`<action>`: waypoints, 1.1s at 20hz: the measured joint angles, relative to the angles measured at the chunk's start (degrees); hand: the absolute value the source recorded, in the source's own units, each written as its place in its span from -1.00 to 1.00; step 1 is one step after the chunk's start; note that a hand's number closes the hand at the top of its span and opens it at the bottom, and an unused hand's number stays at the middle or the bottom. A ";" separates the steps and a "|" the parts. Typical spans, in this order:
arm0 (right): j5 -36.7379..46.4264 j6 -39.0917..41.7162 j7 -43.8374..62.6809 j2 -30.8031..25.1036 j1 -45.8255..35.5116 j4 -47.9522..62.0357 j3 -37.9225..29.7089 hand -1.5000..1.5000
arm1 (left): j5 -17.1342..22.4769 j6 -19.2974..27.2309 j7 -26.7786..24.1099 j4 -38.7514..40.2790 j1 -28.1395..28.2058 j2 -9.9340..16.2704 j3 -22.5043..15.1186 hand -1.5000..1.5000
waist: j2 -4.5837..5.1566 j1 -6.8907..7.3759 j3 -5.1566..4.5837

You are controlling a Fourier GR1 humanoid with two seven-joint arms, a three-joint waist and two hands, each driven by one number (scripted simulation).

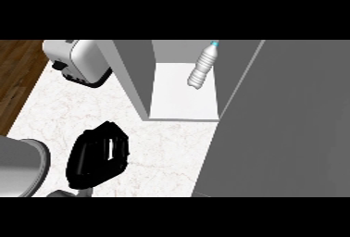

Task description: Pick up the bottled water, place it into the cabinet and close the cabinet

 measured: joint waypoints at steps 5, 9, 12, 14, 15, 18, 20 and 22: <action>4.51 -1.79 5.62 5.71 -5.74 2.83 6.24 1.00 | 0.77 -1.92 -1.03 -4.83 6.44 3.00 2.50 1.00 | 0.07 -0.11 -0.02; 7.53 -4.56 9.65 8.71 -11.57 5.94 10.72 1.00 | 2.46 -3.76 -1.32 -7.29 9.80 5.08 5.17 1.00 | 0.06 0.07 -0.08; 9.64 -6.28 9.86 6.52 -16.34 6.38 11.70 1.00 | 3.36 -4.07 -0.55 -9.82 11.58 6.26 6.56 1.00 | 0.06 0.35 -0.08; 10.50 -8.68 9.05 5.28 -19.26 6.88 12.31 1.00 | 4.23 -5.50 -0.86 -10.19 12.80 7.11 7.78 1.00 | 0.12 0.55 -0.10; 10.67 -9.79 9.16 4.72 -20.67 7.10 12.48 1.00 | 4.72 -6.32 -0.79 -10.75 13.55 7.82 8.50 1.00 | 0.15 0.60 -0.10; 10.64 -13.88 10.38 3.30 -24.67 7.67 12.93 1.00 | 5.20 -8.44 -1.98 -10.47 15.36 8.87 10.03 1.00 | 0.23 0.93 -0.14; 9.72 -16.13 11.29 3.49 -27.75 9.08 11.64 1.00 | 5.50 -9.63 -2.34 -10.89 16.50 9.48 10.55 1.00 | 0.32 1.32 -0.16; 8.56 -18.70 11.89 3.71 -29.95 10.33 10.52 1.00 | 6.19 -11.28 -2.96 -10.32 17.31 10.36 11.91 1.00 | 0.43 1.54 -0.17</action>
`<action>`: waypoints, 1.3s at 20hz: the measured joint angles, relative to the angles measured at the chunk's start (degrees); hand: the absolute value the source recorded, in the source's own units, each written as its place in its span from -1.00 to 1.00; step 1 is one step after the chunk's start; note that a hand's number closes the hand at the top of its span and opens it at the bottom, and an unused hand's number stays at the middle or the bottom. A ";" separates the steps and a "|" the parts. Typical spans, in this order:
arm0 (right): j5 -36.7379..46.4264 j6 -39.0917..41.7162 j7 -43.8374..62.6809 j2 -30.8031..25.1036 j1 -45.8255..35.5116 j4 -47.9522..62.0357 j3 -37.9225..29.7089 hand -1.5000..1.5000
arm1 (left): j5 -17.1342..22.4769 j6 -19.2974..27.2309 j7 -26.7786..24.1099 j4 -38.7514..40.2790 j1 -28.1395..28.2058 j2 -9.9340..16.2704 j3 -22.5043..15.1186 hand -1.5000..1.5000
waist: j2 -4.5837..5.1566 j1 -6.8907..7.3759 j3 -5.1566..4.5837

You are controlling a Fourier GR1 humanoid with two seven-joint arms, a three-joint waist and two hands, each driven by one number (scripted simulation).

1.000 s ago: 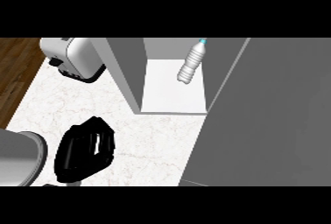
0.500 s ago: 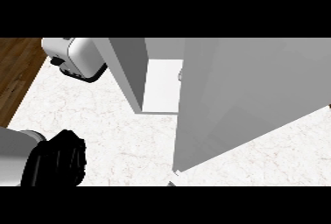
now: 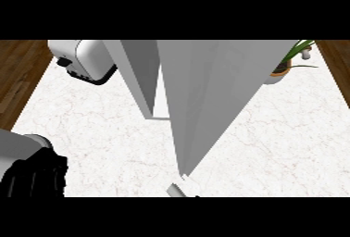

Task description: Pick up the bottled water, place it into the cabinet and close the cabinet

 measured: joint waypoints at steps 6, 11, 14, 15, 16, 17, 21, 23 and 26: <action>-7.18 -4.49 -1.58 7.57 -12.76 16.87 -9.58 1.00 | 1.94 -3.39 -0.08 -0.83 2.27 2.09 3.00 1.00 | 0.27 0.37 0.09; -18.17 -0.31 -6.74 9.42 -19.57 30.53 -18.93 1.00 | 2.28 -6.66 -1.47 1.11 3.52 2.48 4.91 1.00 | 0.36 -0.08 0.15; -22.90 2.32 -11.63 9.81 -23.00 40.17 -22.77 1.00 | 2.77 -7.71 -1.00 0.32 4.71 2.98 5.94 1.00 | 0.34 -0.09 0.19; -23.83 4.11 -13.10 9.87 -23.32 42.66 -23.92 1.00 | 3.46 -8.07 -0.33 0.30 4.71 3.34 6.80 1.00 | 0.31 -0.33 0.19; -24.69 5.88 -15.04 9.84 -24.06 45.67 -25.53 1.00 | 3.66 -8.48 -0.13 0.25 4.88 3.61 7.37 1.00 | 0.29 -0.40 0.19; -25.52 7.33 -15.94 9.97 -25.43 48.44 -27.07 1.00 | 3.31 -8.83 -0.55 0.32 5.18 3.35 7.46 1.00 | 0.19 -0.47 0.21; -29.18 14.66 -19.29 9.84 -27.41 54.23 -29.36 1.00 | 2.98 -9.75 -0.65 -0.57 6.54 3.38 8.16 1.00 | -0.99 -0.21 0.07; -29.70 17.16 -21.31 10.01 -28.08 56.31 -29.45 1.00 | 3.56 -10.72 -0.33 0.13 6.27 3.94 9.03 1.00 | -1.42 0.03 -0.07; -30.10 19.96 -23.89 9.65 -28.75 58.58 -29.88 1.00 | 3.39 -11.04 0.01 -0.50 6.21 4.13 9.11 1.00 | -1.75 0.39 -0.24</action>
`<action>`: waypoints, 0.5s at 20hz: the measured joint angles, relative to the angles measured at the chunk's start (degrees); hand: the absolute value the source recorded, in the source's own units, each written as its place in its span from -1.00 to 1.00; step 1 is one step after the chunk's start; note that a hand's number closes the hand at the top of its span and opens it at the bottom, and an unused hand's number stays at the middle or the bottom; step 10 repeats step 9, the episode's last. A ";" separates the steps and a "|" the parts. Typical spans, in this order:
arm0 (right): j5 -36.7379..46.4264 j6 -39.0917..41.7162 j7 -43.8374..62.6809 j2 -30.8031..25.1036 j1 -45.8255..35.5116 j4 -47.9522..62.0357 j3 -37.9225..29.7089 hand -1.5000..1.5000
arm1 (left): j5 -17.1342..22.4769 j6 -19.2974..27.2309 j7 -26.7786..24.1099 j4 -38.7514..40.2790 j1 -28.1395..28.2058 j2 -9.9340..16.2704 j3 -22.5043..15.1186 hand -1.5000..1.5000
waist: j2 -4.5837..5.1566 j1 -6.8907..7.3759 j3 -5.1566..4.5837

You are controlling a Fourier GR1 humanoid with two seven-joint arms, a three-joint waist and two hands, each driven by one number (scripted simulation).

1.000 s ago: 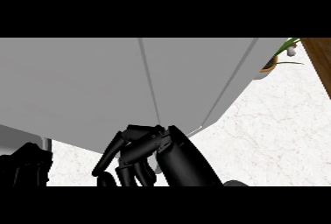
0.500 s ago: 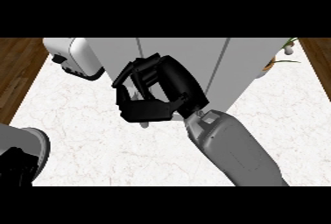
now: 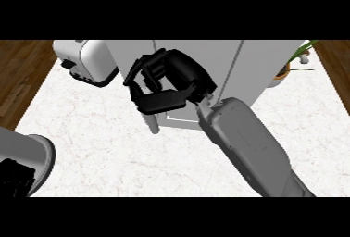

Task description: Pick up the bottled water, place it into the cabinet and close the cabinet

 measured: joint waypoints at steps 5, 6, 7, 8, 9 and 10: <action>-0.59 4.33 -3.56 -1.00 -0.80 2.38 -0.38 1.00 | 0.09 0.06 0.61 -0.33 -1.05 -0.23 0.00 1.00 | -0.11 0.41 -0.41; -0.65 5.04 -4.35 -1.12 -0.89 2.75 -0.43 1.00 | 0.21 0.22 0.90 -0.31 -1.48 -0.24 0.07 1.00 | -0.10 0.43 -0.44; -0.83 5.70 -4.58 -1.24 -1.14 3.10 -0.49 1.00 | 0.17 0.34 1.13 -0.23 -1.90 -0.25 0.05 1.00 | -0.06 0.42 -0.48; -0.83 6.29 -5.09 -1.43 -1.19 3.43 -0.53 1.00 | -0.03 0.29 1.03 -0.31 -1.82 -0.46 -0.21 1.00 | -0.12 0.55 -0.52; -0.91 6.73 -5.32 -1.51 -1.33 3.69 -0.56 1.00 | -0.16 0.35 0.98 -0.25 -1.87 -0.73 -0.41 1.00 | -0.13 0.54 -0.58; -0.91 6.73 -5.32 -1.51 -1.33 3.69 -0.56 1.00 | -0.16 0.35 0.98 -0.25 -1.87 -0.73 -0.41 1.00 | -0.13 0.54 -0.58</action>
